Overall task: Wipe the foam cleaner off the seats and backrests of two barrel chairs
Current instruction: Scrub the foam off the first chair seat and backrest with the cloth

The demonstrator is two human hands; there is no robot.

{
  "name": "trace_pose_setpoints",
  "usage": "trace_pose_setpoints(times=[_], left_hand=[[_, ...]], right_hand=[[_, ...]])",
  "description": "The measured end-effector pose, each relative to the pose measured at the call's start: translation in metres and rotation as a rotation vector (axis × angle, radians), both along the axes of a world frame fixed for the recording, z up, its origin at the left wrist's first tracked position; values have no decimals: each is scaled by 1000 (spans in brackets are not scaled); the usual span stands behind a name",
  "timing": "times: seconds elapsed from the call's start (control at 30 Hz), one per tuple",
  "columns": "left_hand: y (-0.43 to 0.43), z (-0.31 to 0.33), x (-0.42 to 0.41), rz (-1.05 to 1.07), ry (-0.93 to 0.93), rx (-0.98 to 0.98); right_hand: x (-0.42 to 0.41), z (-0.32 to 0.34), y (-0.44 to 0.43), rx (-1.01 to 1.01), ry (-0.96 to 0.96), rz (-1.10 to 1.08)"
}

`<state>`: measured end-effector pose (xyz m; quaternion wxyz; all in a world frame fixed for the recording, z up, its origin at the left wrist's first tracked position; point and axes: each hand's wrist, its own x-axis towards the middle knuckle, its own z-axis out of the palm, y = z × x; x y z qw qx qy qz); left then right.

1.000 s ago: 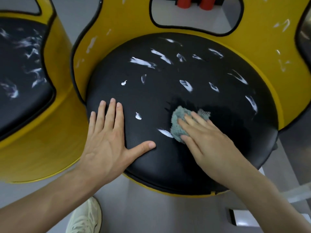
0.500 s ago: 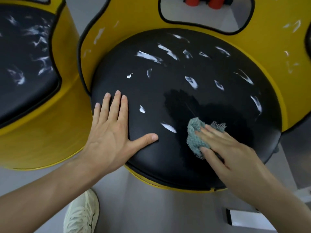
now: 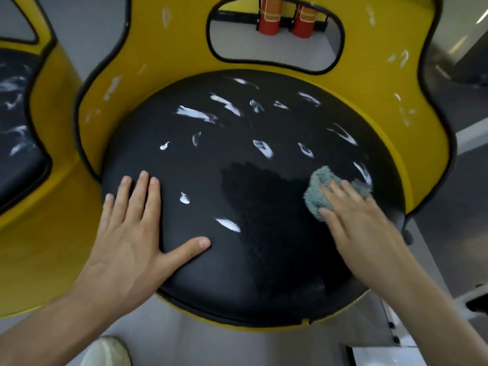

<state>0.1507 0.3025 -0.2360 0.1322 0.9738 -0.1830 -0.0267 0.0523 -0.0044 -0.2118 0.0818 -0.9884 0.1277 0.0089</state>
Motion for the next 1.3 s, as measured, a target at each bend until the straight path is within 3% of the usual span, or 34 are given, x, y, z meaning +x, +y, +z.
trace_pose_setpoints(times=[0.1,0.2,0.37,0.53,0.8,1.07,1.3], left_hand=[[0,1,0,-1,2,4],[0,-1,-1,2,-3,2],[0,2,-1,3,0,-15],[1,1,-1,-8,-4,-21],[1,2,-1,-20,21,6],[1,-1,0,-19,-14,32],[3,-1,-1,-28,-4,34]], right_hand=[[-3,5,8,20,-95,-127],[-6,-2,55,64,-174,-33],[18,-2,77,11,-139,195],[53,7,51,83,-55,180],[-28,-10,87,-27,-139,277],[44,-27,111,-29,-139,285],[-26,-30,114,-105,-135,323]])
